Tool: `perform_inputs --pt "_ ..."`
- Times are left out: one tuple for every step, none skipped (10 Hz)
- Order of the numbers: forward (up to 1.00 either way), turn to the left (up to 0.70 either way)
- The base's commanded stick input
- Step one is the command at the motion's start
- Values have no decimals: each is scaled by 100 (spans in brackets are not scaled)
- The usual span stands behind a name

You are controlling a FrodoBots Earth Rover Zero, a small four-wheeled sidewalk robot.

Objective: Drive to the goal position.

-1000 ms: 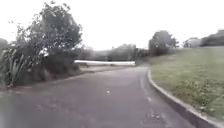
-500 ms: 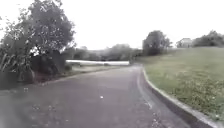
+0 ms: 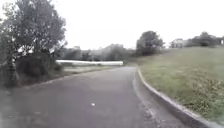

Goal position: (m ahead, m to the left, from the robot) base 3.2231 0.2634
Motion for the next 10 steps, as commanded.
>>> perform_inputs --pt "70 -27" --pt "70 -27" --pt "70 -23" --pt "70 -19" --pt "70 -16" --pt "70 -12" --pt "70 -8" --pt "70 -5" --pt "70 -1" --pt "70 0"
